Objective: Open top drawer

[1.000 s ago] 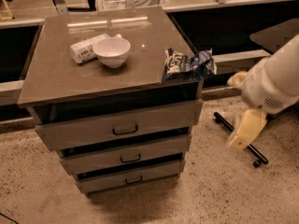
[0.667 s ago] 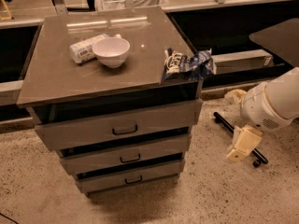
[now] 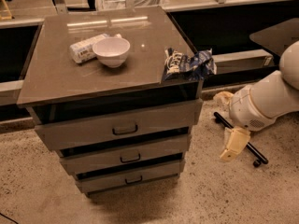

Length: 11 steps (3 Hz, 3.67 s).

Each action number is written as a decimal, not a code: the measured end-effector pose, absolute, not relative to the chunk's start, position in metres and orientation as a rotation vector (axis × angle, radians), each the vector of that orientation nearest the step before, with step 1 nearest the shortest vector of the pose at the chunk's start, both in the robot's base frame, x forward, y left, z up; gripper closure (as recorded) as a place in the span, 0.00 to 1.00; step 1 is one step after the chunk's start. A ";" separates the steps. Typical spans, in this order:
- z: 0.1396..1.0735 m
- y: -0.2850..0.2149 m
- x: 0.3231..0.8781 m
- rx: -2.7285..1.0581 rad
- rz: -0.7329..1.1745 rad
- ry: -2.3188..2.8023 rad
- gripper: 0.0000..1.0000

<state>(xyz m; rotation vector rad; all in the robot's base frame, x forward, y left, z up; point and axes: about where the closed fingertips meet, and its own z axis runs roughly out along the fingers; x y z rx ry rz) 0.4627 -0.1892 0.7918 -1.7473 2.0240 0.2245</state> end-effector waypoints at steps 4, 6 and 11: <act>0.673 -0.085 0.588 -2.274 0.096 1.512 0.02; 0.660 -0.084 0.608 -2.248 0.040 1.597 0.27; 0.668 -0.099 0.544 -2.412 0.153 1.664 0.33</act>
Offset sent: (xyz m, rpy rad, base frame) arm 0.0947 0.1049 -0.1338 -0.1068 -0.0688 0.6555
